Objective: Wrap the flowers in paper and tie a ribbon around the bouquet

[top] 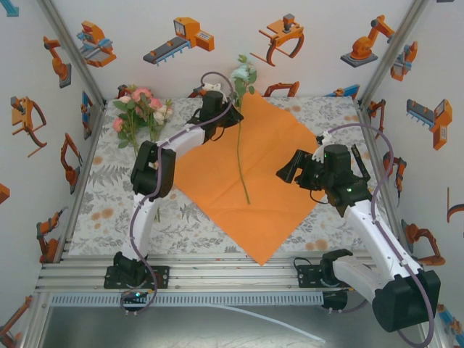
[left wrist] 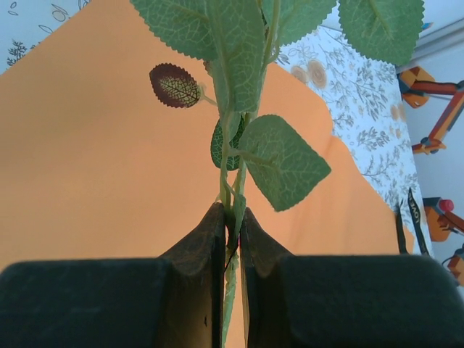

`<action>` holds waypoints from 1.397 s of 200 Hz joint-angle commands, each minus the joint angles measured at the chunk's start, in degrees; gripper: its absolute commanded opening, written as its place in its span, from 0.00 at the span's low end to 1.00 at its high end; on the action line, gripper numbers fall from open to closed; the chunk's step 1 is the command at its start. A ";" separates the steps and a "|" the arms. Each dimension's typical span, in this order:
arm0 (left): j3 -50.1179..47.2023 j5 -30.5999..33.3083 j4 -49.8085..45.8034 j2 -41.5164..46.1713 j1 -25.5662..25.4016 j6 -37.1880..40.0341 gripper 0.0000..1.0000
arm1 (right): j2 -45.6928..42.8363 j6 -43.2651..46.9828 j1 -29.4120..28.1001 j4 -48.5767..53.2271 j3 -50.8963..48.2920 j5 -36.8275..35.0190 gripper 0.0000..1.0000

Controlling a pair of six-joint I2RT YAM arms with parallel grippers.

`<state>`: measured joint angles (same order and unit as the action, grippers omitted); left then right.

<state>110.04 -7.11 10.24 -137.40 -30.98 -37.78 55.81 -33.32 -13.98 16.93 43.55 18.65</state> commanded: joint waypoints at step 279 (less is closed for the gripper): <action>-30.15 24.96 -27.74 36.64 19.56 23.91 0.39 | -1.24 -1.66 -0.65 0.22 -1.19 1.01 0.72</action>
<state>82.81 11.77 -4.82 -99.39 -14.39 -21.08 53.08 -33.80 -14.02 19.31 42.63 18.22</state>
